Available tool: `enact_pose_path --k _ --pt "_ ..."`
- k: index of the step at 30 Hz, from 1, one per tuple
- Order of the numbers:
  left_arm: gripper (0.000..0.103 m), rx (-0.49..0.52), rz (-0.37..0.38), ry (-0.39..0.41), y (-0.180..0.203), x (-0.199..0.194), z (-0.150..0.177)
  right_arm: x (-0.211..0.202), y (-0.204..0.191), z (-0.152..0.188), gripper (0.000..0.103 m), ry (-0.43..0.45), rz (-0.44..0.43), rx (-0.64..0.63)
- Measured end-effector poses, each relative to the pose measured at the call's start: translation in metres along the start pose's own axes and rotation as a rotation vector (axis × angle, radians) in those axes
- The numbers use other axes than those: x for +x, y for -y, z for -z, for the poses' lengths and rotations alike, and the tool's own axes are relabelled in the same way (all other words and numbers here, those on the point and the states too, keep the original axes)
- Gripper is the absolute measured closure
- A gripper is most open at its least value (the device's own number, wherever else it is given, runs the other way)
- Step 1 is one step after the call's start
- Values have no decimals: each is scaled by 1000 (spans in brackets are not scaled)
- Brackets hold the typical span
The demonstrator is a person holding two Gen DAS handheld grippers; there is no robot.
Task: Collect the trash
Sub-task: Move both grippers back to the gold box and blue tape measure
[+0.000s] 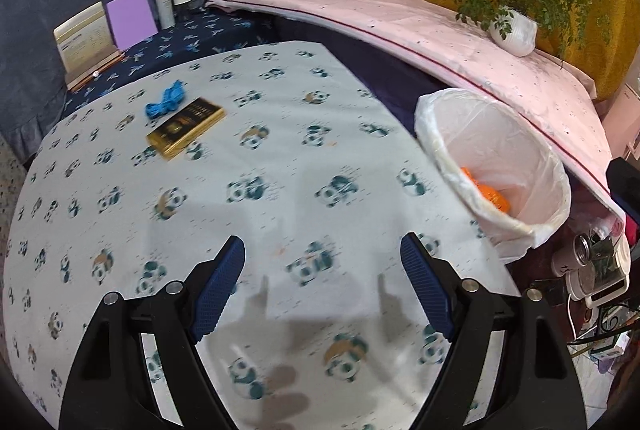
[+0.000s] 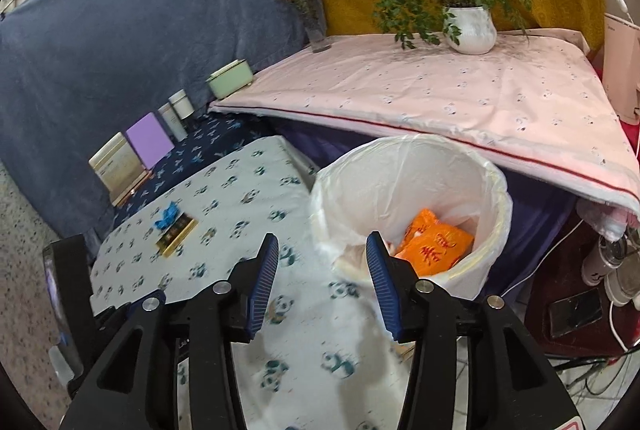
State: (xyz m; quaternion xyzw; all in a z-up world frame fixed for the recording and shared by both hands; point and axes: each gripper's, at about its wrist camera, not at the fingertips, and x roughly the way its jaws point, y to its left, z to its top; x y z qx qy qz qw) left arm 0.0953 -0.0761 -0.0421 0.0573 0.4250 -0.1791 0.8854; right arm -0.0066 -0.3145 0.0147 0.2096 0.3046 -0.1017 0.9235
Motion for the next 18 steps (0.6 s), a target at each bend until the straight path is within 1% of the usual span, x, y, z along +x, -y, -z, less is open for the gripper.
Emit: enact_pose_path --k 6,12,18 --pt "27 -44 -28 -7 -31 -8 14 0 -16 14 52 -32 -16 -16" --pt "27 -51 -54 -9 -48 -11 23 1 -26 21 51 -46 -17 -22" --pt "26 -70 -53 -8 -61 -13 27 2 -36 24 51 -45 -23 -30"
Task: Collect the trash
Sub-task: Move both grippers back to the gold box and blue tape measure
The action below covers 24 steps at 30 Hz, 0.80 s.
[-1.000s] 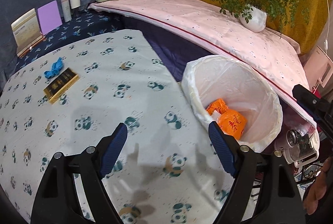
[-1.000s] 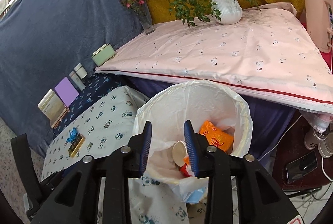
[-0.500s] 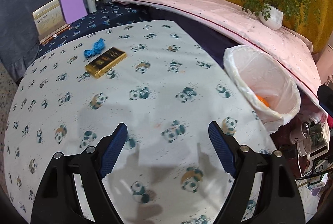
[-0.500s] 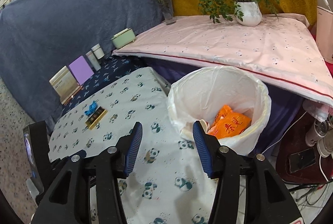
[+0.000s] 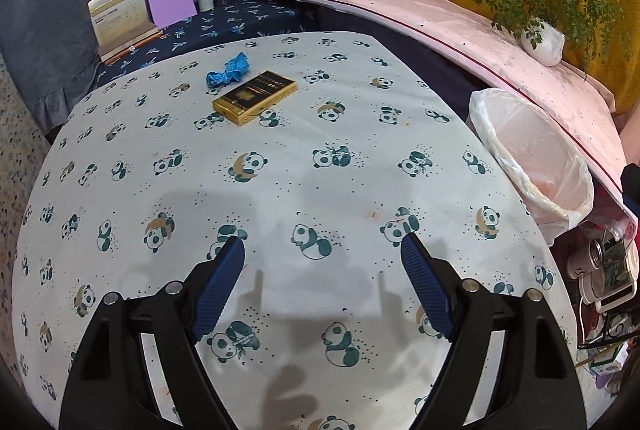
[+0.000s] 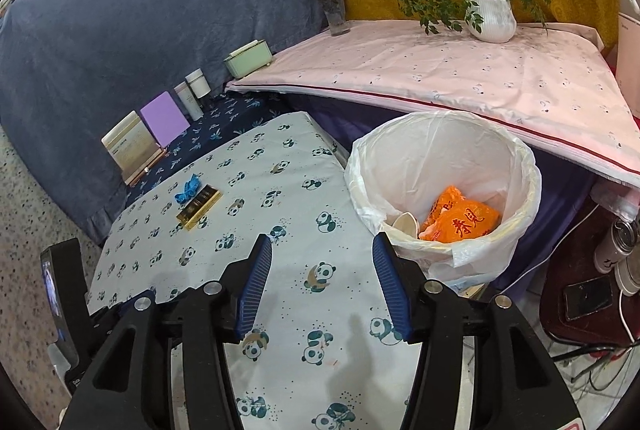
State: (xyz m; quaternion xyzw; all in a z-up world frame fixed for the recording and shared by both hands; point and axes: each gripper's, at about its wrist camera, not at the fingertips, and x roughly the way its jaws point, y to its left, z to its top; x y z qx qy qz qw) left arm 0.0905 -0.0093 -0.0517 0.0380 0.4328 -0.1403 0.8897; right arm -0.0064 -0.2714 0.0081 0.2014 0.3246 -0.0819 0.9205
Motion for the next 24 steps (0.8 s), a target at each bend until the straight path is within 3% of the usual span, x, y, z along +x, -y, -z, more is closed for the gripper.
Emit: enact_pose_path --k 10,13,24 --pt "26 -27 -14 2 -17 5 0 11 -13 1 51 -15 -7 -23" --pt "21 -28 -29 11 -22 6 -2 19 -18 2 51 -27 -8 -39" --pt "15 -34 -97 44 -64 35 -34 69 -47 -3 51 -91 -30 -99"
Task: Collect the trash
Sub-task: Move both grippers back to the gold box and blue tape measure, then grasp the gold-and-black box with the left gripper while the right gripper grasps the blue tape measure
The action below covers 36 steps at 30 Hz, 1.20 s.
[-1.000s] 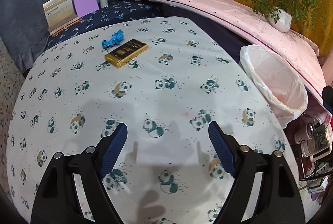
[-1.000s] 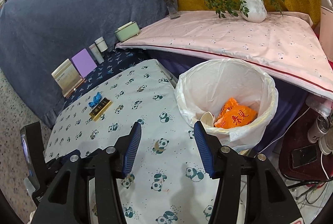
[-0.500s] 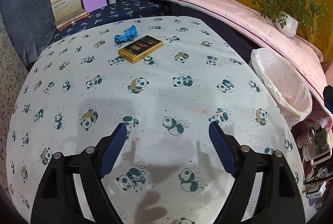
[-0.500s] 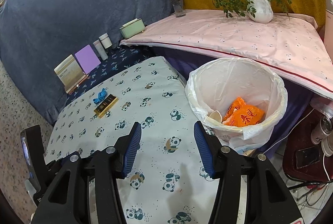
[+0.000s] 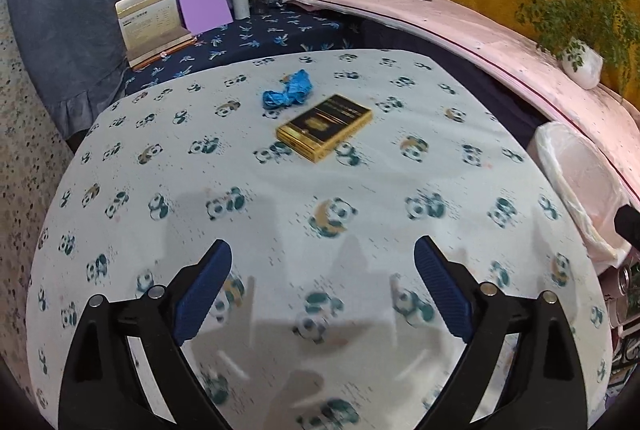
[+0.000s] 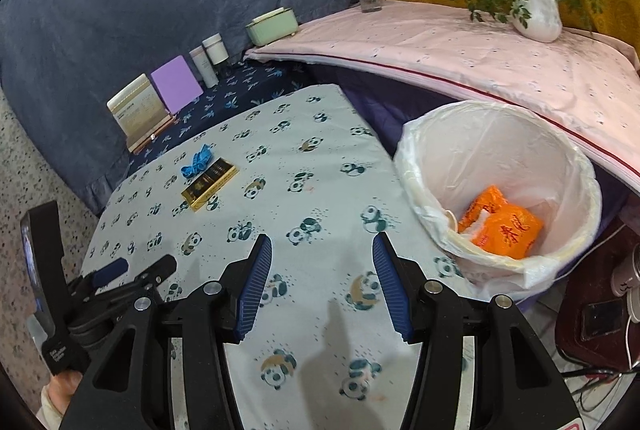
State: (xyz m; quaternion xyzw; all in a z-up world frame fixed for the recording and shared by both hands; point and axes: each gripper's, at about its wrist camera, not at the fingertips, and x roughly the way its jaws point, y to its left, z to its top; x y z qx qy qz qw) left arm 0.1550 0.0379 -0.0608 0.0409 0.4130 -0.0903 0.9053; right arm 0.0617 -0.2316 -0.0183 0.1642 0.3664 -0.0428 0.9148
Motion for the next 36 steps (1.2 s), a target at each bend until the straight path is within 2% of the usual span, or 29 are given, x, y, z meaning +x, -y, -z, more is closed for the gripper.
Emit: enact_pose_path --k 8,17,20,24,26,27,28,36 --pt "12 41 -20 21 -16 40 -32 52 -34 -20 51 -42 -52 -36" --pt "12 140 -24 12 -9 98 -60 106 -63 -45 51 -66 -100 -58" --pt "12 132 -22 -2 -13 114 -66 123 -67 -49 51 -81 -108 -58" --pt "13 88 37 -24 -21 123 -73 139 -70 -53 51 -90 -105 -64" --pt "18 88 61 -27 -20 125 -74 145 -70 -53 51 -96 -106 -59" --pt "23 102 71 -35 -18 125 -74 147 -70 -53 51 -97 -105 -58" --pt "33 112 78 -41 -15 127 -74 149 -70 -53 51 -99 -105 -57" --pt "40 126 71 -8 -9 106 -63 152 -77 -51 51 -105 -105 -66"
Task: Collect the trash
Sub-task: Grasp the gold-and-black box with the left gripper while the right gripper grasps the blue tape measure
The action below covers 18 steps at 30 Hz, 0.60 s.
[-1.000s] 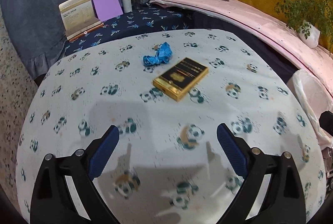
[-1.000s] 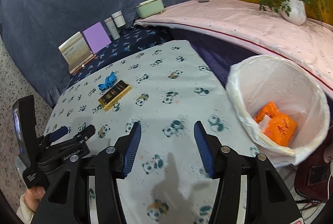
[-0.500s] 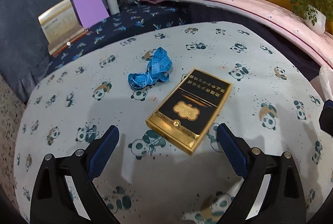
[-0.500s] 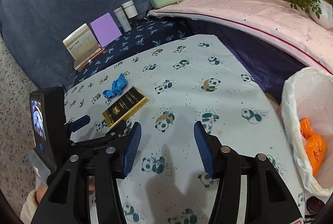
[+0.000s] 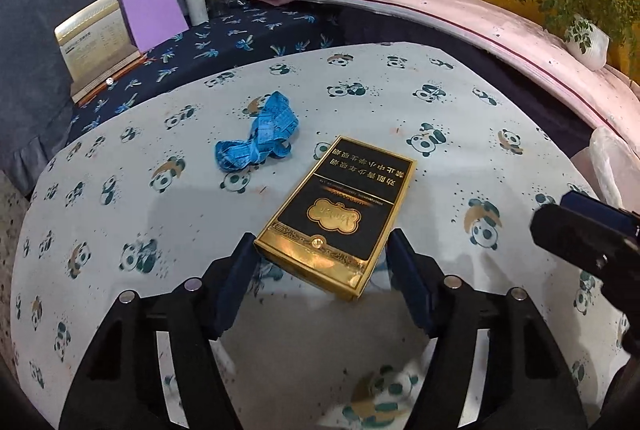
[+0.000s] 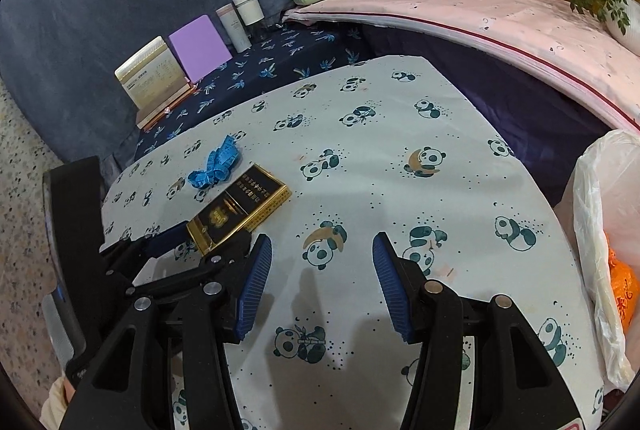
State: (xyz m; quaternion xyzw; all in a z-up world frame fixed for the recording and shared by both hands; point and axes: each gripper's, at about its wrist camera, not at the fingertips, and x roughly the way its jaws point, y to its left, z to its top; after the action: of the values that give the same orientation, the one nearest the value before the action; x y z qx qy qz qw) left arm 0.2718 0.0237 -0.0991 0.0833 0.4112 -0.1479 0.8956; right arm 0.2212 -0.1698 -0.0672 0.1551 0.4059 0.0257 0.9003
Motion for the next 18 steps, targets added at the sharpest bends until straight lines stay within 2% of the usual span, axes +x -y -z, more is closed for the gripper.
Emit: enact_pose_path --k 6,15,18 --pt "40 -144 0 4 -34 -30 14 2 -17 -6 51 3 -24 -16" --pt "40 -348 -135 32 -108 -52 30 45 -73 -25 51 -25 -85 -65" --pt "40 -380 -141 24 -124 -49 31 67 -91 -33 52 -34 -92 -64"
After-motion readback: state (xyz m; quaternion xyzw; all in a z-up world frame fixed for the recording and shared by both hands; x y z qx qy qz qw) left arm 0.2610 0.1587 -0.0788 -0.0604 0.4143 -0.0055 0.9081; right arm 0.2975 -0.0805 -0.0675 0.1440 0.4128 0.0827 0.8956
